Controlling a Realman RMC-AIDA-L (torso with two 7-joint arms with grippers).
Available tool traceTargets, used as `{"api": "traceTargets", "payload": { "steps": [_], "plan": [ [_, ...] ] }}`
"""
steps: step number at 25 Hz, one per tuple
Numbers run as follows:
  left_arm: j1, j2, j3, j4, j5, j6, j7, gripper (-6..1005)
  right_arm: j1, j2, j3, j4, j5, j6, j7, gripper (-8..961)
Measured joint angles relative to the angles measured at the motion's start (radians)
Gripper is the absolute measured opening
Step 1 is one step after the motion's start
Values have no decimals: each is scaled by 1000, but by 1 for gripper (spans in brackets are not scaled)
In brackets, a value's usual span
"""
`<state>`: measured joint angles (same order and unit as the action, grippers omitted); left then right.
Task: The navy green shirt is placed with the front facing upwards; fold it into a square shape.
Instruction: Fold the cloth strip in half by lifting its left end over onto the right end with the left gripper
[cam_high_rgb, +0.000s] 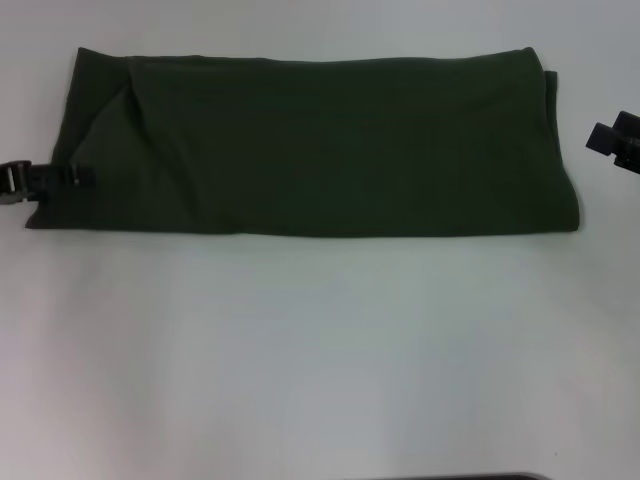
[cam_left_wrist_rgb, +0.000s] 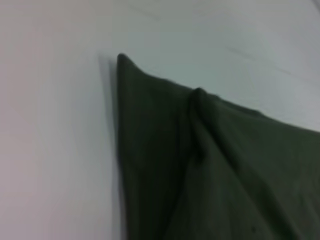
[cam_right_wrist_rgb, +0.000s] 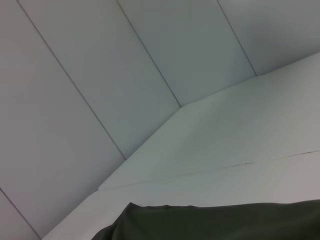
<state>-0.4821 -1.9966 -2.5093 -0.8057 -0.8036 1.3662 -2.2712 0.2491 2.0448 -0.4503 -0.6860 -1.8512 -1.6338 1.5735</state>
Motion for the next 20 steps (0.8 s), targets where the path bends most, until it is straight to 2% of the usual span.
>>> {"api": "traceTargets", "payload": {
  "steps": [20],
  "plan": [
    [22,-1,-1,6,5,-24,-5,903,-4,-7,1,0,-2,1,1,881]
  ]
}}
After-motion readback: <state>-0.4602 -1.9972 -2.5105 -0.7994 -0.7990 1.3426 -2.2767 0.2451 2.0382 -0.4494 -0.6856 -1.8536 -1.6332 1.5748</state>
